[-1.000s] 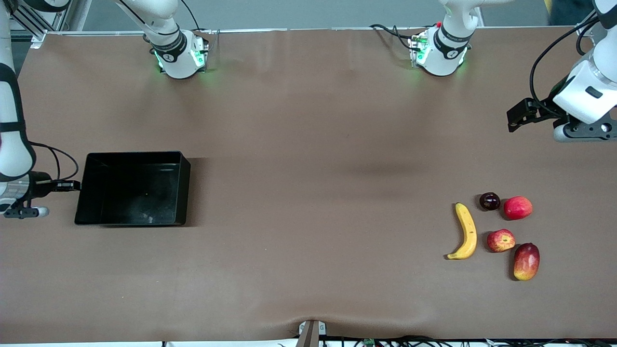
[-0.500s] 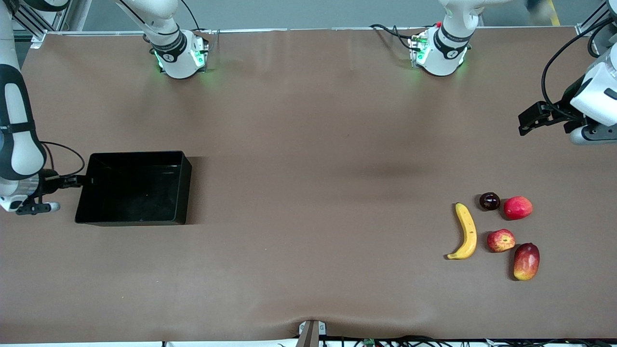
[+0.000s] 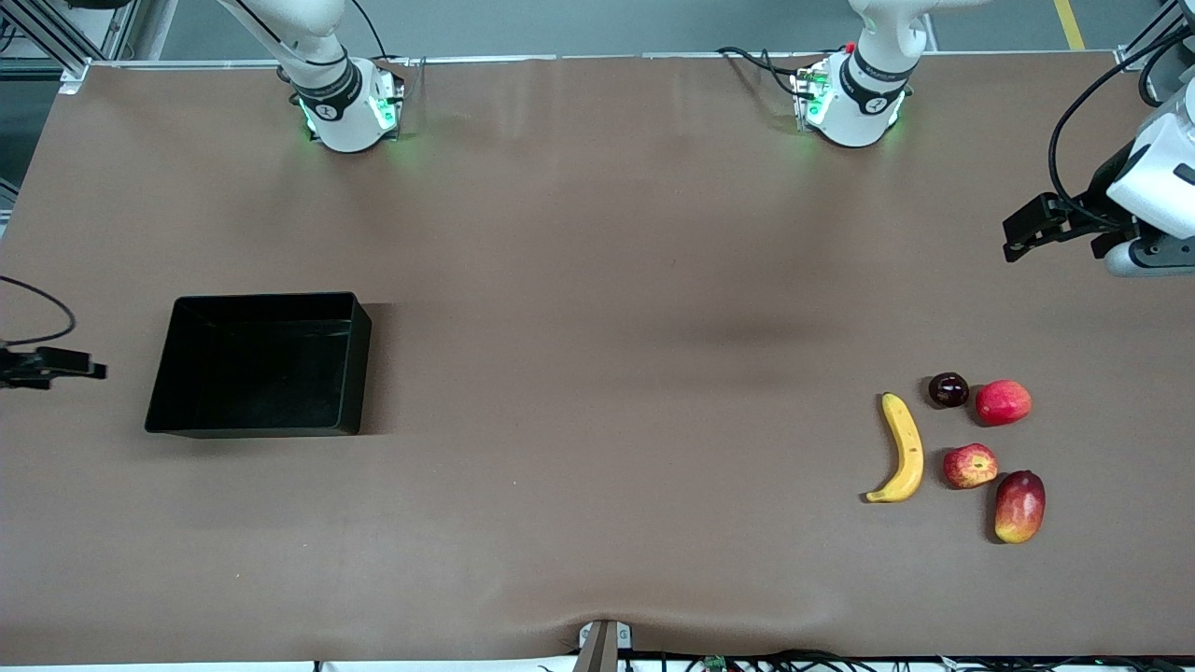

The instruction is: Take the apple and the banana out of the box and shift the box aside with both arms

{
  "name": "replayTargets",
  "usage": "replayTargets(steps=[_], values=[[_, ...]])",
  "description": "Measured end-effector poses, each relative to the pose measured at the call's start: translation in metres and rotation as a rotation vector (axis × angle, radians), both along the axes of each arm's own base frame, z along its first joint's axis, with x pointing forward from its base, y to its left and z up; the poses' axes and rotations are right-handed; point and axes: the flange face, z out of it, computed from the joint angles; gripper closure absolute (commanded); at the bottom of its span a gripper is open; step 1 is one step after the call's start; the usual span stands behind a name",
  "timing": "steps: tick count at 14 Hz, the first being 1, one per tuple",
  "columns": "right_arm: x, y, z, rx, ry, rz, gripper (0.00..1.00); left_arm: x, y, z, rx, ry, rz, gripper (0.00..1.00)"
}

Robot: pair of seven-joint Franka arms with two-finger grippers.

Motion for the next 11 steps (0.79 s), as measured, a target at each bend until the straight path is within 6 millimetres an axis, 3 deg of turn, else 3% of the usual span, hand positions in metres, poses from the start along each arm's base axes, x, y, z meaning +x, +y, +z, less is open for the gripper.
replayTargets(steps=[3,7,9,11], values=[[0.021,0.046,0.047,-0.029,-0.031,0.082,0.0,0.001,-0.001,0.0,-0.009,-0.003,0.001,0.0],[0.033,0.13,0.073,-0.049,0.026,-0.024,0.0,0.002,0.0,0.003,-0.011,-0.015,0.001,0.0],[0.032,0.172,0.101,-0.061,0.009,-0.099,0.0,0.002,0.001,0.008,-0.012,-0.025,0.003,0.0],[0.017,0.216,0.144,-0.074,-0.009,-0.153,0.0,0.002,-0.001,0.012,-0.012,-0.032,0.002,0.0]])
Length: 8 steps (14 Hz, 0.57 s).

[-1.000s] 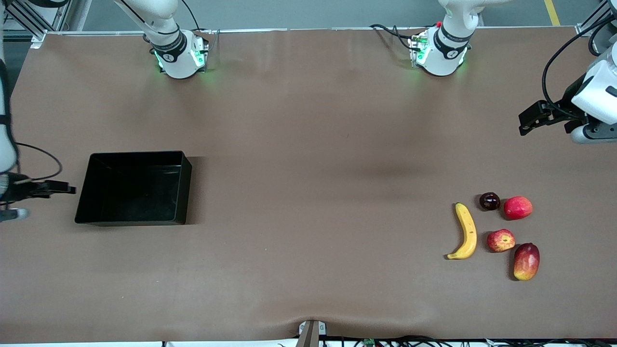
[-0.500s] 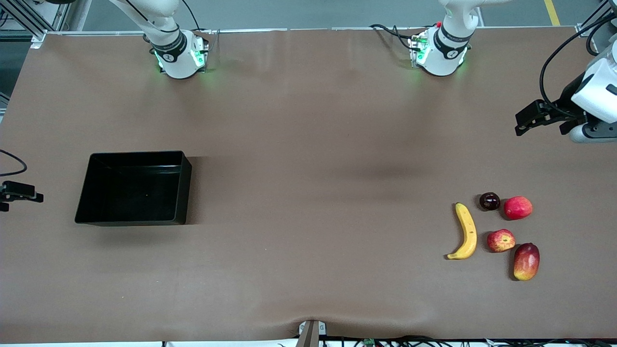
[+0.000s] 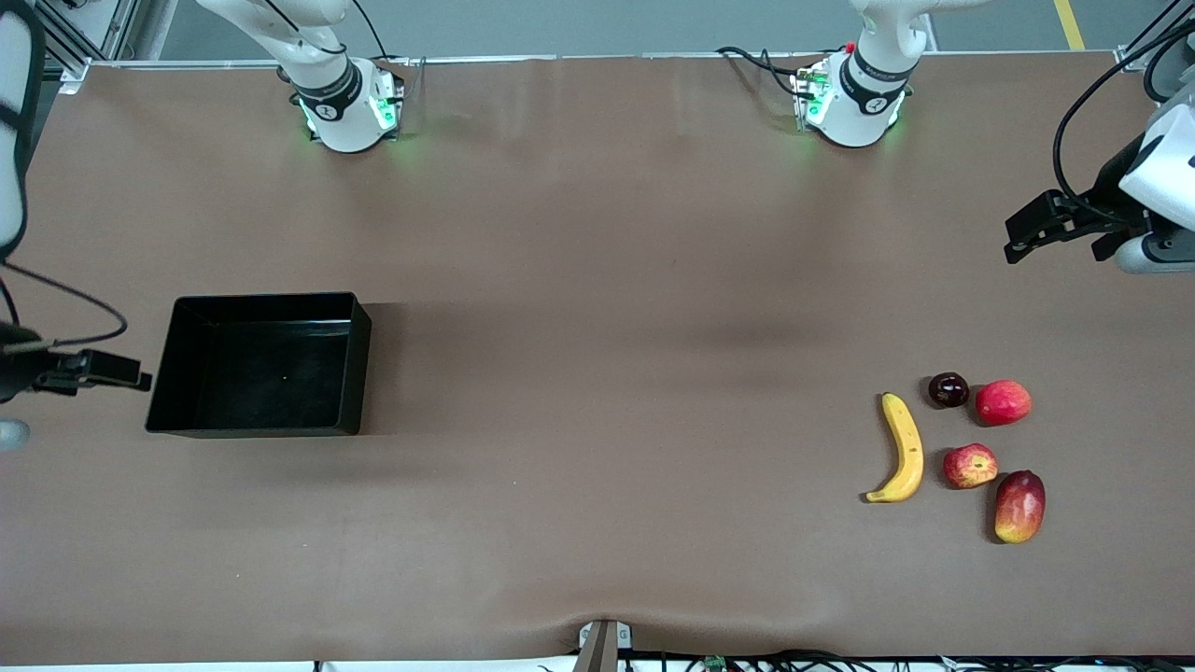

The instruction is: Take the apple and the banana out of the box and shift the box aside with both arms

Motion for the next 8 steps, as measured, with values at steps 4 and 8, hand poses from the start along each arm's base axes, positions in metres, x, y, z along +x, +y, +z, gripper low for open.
replayTargets(steps=[4,8], values=[[-0.052,0.019,0.061,-0.021,0.005,-0.041,0.0,-0.004,0.0,0.006,0.002,0.0,0.001,0.0],[-0.113,0.011,0.08,-0.039,0.024,-0.067,0.0,-0.011,-0.001,0.017,0.003,-0.016,0.0,0.0]])
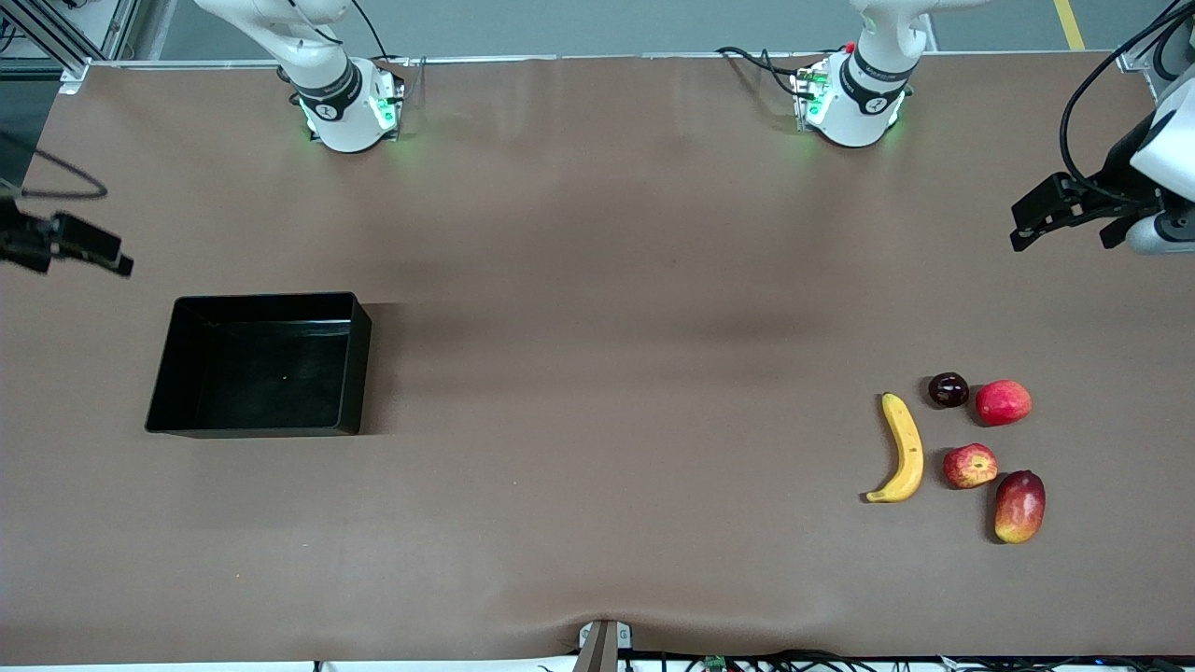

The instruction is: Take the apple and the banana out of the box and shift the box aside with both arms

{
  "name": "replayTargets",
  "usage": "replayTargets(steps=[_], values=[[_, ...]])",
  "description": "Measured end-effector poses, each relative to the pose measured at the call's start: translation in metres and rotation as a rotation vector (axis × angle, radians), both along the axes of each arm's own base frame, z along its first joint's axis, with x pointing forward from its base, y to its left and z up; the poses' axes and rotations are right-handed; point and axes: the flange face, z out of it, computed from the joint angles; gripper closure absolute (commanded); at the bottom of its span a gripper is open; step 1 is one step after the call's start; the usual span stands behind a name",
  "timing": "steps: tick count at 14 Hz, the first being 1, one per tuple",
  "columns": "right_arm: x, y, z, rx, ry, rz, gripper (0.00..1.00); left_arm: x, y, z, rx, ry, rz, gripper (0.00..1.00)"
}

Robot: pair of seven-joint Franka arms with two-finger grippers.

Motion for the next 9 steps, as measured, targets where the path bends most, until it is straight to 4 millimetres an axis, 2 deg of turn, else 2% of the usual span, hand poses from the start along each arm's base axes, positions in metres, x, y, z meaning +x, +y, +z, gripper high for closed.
replayTargets(steps=[2,5,9], values=[[-0.018,-0.001,-0.006,-0.005,0.014,-0.009,0.0,-0.001,0.0,0.002,0.0,-0.004,-0.001,0.0],[-0.019,-0.015,-0.014,0.0,0.007,-0.034,0.0,-0.001,0.001,0.003,0.0,-0.006,0.001,0.0],[-0.014,0.002,0.005,-0.001,-0.036,-0.001,0.0,-0.001,0.001,0.005,0.0,-0.01,0.002,0.0]])
